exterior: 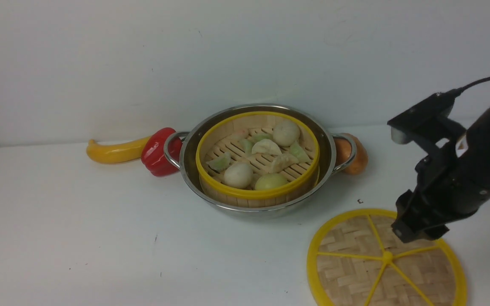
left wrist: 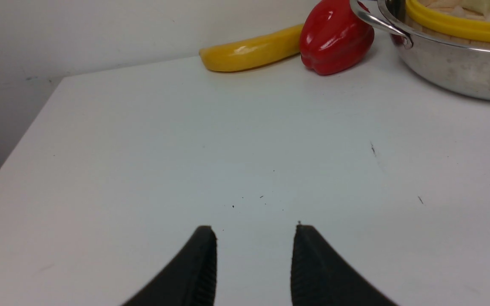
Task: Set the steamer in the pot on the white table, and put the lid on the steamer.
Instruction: 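Move the gripper down to the bamboo steamer lid and grasp its center knob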
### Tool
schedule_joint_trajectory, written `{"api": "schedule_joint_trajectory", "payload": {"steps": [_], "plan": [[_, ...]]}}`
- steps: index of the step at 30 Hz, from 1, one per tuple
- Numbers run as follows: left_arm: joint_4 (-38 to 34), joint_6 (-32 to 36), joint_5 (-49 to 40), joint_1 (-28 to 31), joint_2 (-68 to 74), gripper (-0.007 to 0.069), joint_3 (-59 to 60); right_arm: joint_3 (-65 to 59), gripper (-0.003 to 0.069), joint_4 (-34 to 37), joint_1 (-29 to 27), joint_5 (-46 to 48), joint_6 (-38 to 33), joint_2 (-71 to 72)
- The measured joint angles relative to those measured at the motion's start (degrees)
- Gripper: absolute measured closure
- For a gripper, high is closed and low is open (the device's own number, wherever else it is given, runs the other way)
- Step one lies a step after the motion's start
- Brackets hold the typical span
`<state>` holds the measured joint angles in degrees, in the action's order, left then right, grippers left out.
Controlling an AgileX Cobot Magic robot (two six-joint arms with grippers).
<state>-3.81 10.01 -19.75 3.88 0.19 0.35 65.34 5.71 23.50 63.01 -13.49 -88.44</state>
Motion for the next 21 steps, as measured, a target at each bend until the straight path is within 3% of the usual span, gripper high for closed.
{"api": "schedule_joint_trajectory", "payload": {"steps": [21], "plan": [[0.0,0.0,0.0,0.0,0.0,0.0384,0.0,0.4,0.0314,1.9,0.0,-5.8,0.6,-15.1]]}}
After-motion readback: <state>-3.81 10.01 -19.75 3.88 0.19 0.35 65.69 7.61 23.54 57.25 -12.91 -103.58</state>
